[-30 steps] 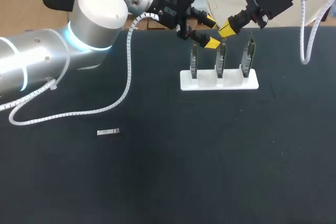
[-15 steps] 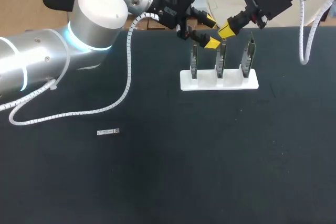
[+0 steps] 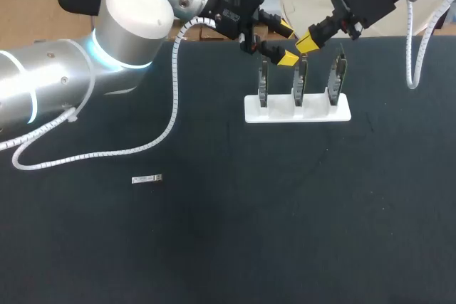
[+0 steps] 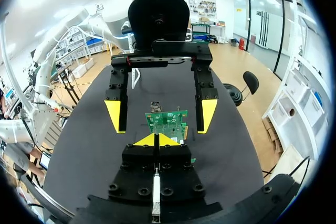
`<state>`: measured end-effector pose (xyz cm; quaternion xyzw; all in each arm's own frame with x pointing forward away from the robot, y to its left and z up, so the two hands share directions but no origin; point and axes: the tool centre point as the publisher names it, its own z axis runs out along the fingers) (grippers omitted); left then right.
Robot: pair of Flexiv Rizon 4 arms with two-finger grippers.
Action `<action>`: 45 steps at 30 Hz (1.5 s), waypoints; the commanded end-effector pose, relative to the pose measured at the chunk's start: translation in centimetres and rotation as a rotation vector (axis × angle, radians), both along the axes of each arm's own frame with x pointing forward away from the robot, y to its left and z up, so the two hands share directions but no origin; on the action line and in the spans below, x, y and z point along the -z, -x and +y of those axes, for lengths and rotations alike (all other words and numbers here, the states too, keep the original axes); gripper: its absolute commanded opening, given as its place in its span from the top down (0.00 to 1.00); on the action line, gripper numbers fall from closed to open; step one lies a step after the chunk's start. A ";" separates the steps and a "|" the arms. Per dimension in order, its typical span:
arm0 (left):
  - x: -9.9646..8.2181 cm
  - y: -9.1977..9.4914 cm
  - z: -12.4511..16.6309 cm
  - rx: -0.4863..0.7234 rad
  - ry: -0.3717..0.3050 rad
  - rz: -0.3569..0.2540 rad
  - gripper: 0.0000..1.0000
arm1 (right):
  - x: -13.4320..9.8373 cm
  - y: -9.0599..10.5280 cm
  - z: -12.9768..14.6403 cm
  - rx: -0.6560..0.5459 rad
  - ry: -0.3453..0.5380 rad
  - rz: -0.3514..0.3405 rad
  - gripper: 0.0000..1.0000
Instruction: Pick up the optical module with the left hand, and insert it into the network port with the right hand.
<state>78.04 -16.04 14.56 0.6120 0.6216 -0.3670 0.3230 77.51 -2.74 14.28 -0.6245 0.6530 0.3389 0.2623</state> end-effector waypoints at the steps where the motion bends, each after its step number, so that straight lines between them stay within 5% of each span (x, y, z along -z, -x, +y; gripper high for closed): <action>1: 0.0 -0.2 -0.1 0.004 -0.005 0.003 0.00 | 0.4 -0.1 0.0 -0.002 -0.001 0.006 1.00; 26: 0.0 -0.2 -0.1 0.004 -0.005 0.003 0.00 | 1.1 0.2 -0.2 0.003 0.008 0.019 1.00; 45: 0.0 -0.2 -0.1 0.004 -0.005 0.003 0.00 | -4.7 -1.0 -2.7 0.047 -0.145 -0.027 1.00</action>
